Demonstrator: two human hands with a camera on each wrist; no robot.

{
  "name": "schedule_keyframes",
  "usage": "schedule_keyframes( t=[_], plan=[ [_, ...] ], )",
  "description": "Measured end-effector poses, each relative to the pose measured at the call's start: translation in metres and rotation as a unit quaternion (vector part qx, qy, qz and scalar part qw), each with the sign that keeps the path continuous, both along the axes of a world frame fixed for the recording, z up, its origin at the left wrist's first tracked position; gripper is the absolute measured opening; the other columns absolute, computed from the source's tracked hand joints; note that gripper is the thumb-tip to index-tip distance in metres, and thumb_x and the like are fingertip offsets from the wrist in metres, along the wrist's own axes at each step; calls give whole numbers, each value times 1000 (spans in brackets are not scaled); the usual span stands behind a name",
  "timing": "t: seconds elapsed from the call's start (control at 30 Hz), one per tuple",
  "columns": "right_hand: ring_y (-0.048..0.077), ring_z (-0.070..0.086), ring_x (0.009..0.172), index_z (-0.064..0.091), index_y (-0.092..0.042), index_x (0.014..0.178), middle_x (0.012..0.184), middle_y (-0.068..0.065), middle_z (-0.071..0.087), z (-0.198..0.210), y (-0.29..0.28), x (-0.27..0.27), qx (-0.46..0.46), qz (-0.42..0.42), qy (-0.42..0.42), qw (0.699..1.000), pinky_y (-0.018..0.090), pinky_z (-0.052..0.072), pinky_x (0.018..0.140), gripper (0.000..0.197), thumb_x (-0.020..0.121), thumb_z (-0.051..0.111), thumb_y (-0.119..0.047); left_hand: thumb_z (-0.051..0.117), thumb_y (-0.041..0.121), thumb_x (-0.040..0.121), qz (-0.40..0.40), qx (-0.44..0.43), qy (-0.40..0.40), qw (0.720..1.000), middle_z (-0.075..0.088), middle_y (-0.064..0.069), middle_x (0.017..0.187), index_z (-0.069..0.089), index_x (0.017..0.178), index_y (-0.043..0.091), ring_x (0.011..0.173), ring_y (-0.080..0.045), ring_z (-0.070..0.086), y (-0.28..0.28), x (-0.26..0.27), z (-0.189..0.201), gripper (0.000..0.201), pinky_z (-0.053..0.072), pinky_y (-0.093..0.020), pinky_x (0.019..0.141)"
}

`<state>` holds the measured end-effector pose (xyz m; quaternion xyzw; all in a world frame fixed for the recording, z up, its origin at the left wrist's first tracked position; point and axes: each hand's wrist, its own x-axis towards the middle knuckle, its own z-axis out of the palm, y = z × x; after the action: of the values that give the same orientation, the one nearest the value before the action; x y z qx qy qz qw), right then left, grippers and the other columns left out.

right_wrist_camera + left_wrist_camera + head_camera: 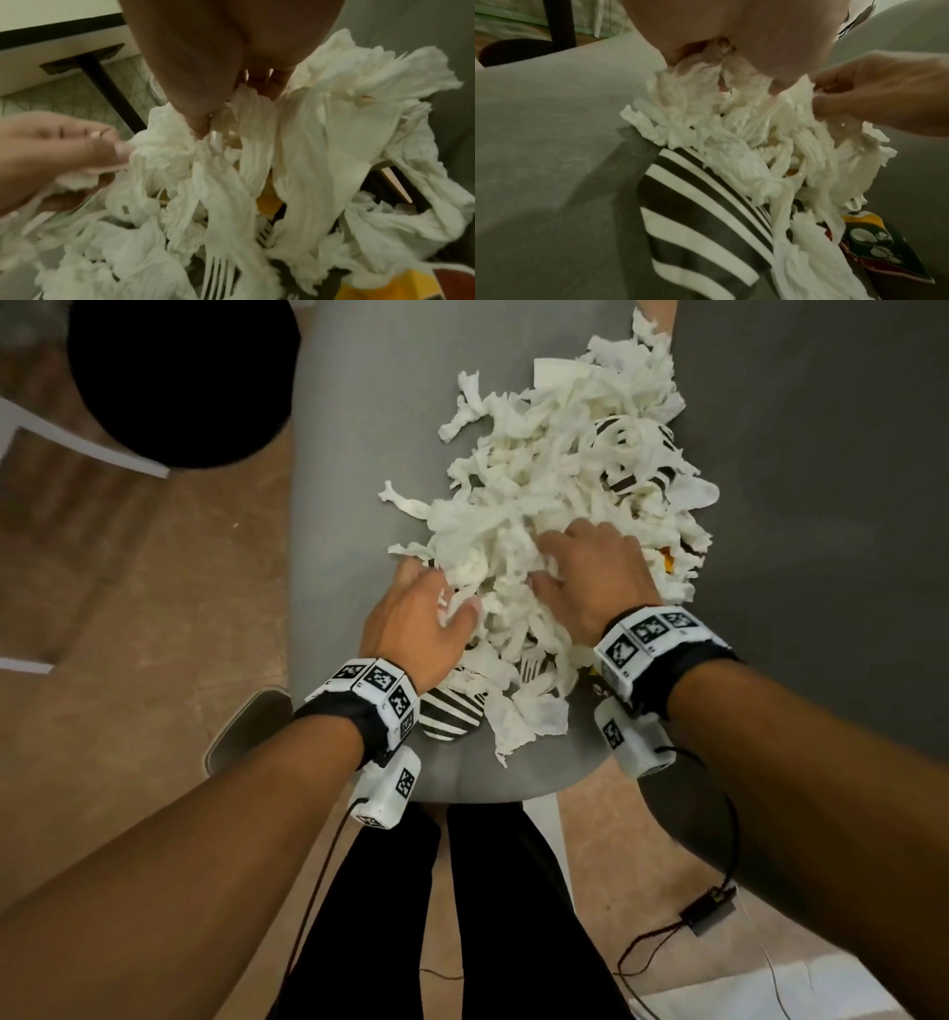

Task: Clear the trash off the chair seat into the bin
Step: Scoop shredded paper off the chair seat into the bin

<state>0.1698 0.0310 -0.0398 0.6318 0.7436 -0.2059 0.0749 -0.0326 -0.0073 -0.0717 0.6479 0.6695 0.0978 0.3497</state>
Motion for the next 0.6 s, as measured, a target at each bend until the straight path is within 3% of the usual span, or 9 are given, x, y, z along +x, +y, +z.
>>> schedule_keyframes(
  t=[0.1,0.17,0.23,0.3,0.37,0.43,0.5,0.57,0.6],
  plan=[
    [33,52,107,59,-17,116,110,8,58,5,2,8,31,-16,39,999,47,41,95,39,95,52,-49,56,26,91,29,11,-33,999,49,-2,117,47,109,16,80,-24,58,-11,5,-5,22,52,-40,73],
    [29,51,94,56,-15,98,97,5,51,8,-1,12,51,-20,88,995,42,45,84,36,97,49,-51,59,31,89,13,-6,-66,998,40,-2,141,29,142,27,92,-18,57,-16,9,-5,61,52,-36,79],
    [23,47,83,46,-17,85,94,3,45,12,-5,12,74,-31,141,987,34,43,73,35,99,47,-49,59,44,89,-54,-35,-39,997,36,-1,148,17,150,38,96,-16,57,-19,13,-2,74,51,-33,78],
    [17,42,77,41,-16,83,93,3,44,16,-7,11,94,-56,170,979,23,35,64,34,101,45,-44,53,39,95,-110,-37,1,993,52,-2,134,41,142,31,101,-20,61,-20,14,-3,50,50,-32,79],
    [11,36,66,40,-13,85,83,-2,42,25,-7,11,91,-96,185,974,13,27,55,30,104,43,-36,44,26,98,-71,-6,-12,997,62,-2,114,61,119,20,97,-23,62,-20,14,0,27,50,-33,80],
    [7,39,61,43,-11,95,74,-7,44,32,-6,11,71,-150,213,963,13,30,52,20,104,39,-29,37,23,96,-7,31,-26,999,59,1,90,59,95,15,79,-22,56,-21,12,6,23,49,-37,73],
    [12,47,62,46,-10,114,75,-3,51,37,-5,11,66,-184,243,950,24,39,56,19,103,35,-21,37,30,93,36,52,-24,998,51,4,72,51,77,15,67,-22,50,-20,9,12,26,45,-36,65],
    [14,48,65,44,-14,130,79,2,53,42,-3,8,76,-191,272,940,30,44,59,31,101,32,-17,46,36,93,60,60,-28,996,51,4,71,46,67,20,66,-22,49,-19,3,15,31,43,-33,63],
    [16,48,66,46,-15,127,79,3,52,45,-1,7,82,-192,283,936,34,47,61,31,100,31,-17,52,32,93,63,60,-33,996,52,3,76,45,66,21,68,-21,49,-18,2,17,30,42,-32,64]
  ],
)
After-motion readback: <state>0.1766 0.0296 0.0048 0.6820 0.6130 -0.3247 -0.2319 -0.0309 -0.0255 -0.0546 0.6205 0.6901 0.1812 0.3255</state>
